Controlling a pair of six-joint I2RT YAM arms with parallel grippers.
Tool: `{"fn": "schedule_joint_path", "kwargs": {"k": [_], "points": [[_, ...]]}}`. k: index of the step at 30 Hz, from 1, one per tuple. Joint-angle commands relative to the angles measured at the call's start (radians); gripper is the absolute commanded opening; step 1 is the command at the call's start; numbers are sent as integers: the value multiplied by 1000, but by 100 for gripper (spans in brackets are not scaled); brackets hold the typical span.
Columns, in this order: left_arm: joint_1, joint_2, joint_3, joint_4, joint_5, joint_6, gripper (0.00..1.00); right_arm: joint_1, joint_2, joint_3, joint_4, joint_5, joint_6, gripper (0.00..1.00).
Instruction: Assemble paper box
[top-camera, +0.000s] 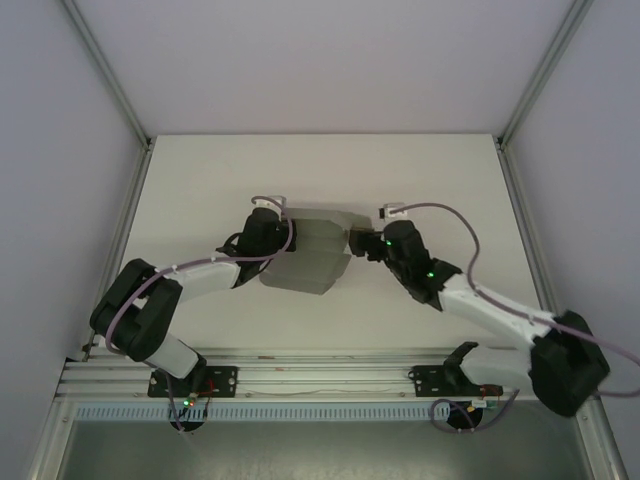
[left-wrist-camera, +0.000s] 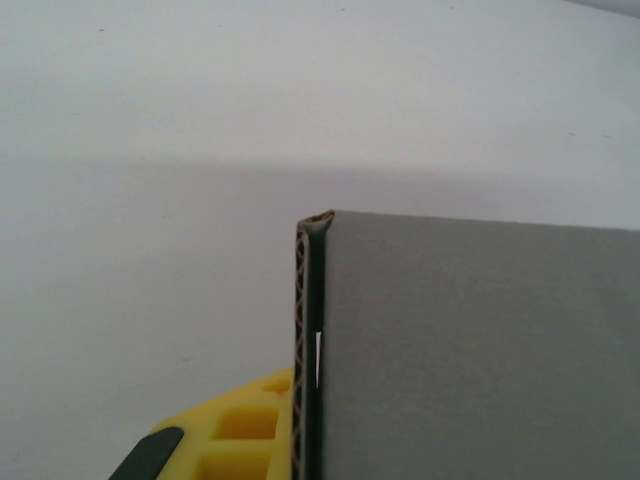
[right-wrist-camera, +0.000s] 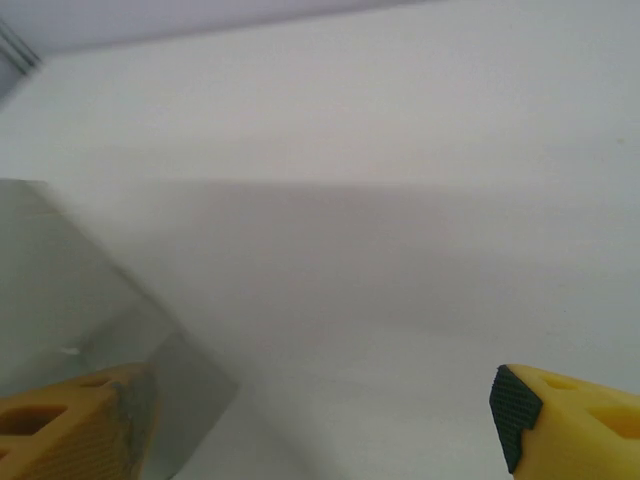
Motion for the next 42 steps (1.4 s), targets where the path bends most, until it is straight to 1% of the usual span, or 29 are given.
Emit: {"fn": "schedule_joint_path", "kwargs": {"k": [1, 3, 6, 9, 11, 13, 14, 15, 17, 20, 23, 28, 33, 36, 42], "points": [[-9, -25, 9, -20, -36, 29, 0, 3, -162, -49, -34, -88, 7, 87], [-9, -34, 8, -24, -34, 38, 0, 2, -258, -68, -78, -83, 6, 88], [-10, -51, 0, -20, -28, 47, 0, -14, -360, -73, -164, -14, -1, 87], [-9, -64, -8, -17, -18, 55, 0, -90, -395, -42, -276, -32, 0, 84], [-11, -69, -9, -22, -17, 60, 0, -174, -383, -24, -319, -101, -1, 83], [-9, -75, -13, -20, -12, 65, 0, -275, -344, -8, -337, -204, 0, 79], [-9, -75, -12, -23, -11, 65, 0, -324, -315, 2, -339, -267, -8, 76], [-9, -77, -13, -23, -8, 65, 0, -358, -283, 11, -331, -306, -16, 71], [-10, -76, -12, -27, -1, 70, 0, -385, -225, 32, -318, -395, -84, 68], [-9, -75, -11, -30, 6, 69, 0, -384, -134, 75, -302, -513, -168, 67], [-9, -71, -8, -26, 15, 70, 0, -384, -52, 117, -276, -576, -188, 66], [-9, -62, -3, -31, 16, 71, 0, -380, 38, 154, -269, -768, -251, 64], [-9, -53, 2, -31, 16, 72, 0, -362, 80, 162, -245, -827, -277, 61], [-9, -46, 6, -31, 25, 72, 0, -335, 98, 170, -231, -856, -299, 61], [-10, -18, 32, -50, 26, 67, 0, -258, 163, 209, -160, -832, -271, 58]]}}
